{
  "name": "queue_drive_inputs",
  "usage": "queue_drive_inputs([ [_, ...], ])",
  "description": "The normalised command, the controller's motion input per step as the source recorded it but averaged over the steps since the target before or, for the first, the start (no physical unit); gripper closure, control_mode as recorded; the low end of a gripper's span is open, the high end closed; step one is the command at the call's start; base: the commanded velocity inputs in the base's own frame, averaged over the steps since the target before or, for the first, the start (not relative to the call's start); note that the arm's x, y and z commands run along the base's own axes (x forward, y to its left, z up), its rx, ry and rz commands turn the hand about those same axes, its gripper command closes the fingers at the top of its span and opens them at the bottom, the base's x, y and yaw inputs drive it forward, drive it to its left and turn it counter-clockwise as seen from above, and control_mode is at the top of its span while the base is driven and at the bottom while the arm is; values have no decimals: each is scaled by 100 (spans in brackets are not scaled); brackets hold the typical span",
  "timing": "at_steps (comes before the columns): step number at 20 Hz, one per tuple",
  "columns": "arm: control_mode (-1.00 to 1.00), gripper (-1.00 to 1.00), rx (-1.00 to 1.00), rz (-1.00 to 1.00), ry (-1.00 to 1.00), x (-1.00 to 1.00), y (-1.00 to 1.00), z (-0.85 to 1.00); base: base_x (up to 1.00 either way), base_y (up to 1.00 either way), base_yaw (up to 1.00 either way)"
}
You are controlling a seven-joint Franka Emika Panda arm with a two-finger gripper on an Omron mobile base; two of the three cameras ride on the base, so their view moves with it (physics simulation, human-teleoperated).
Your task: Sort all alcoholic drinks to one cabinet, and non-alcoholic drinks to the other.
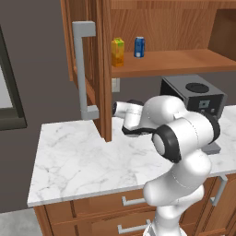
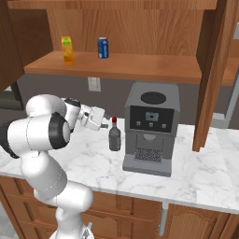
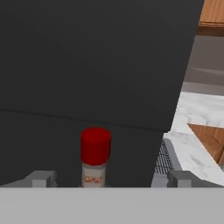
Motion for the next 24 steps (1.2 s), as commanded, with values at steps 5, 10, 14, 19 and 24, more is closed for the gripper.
queue_drive_inputs([
  [5, -100, -100, 0, 0, 0, 9, -1, -15, 0, 0, 0],
  [10, -100, -100, 0, 0, 0, 14, -6, -11, 0, 0, 0],
  [14, -100, -100, 0, 0, 0, 6, -12, -9, 0, 0, 0],
  [19, -100, -100, 0, 0, 0, 0, -16, -5, 0, 0, 0],
  [24, -100, -100, 0, 0, 0, 0, -20, -1, 0, 0, 0],
])
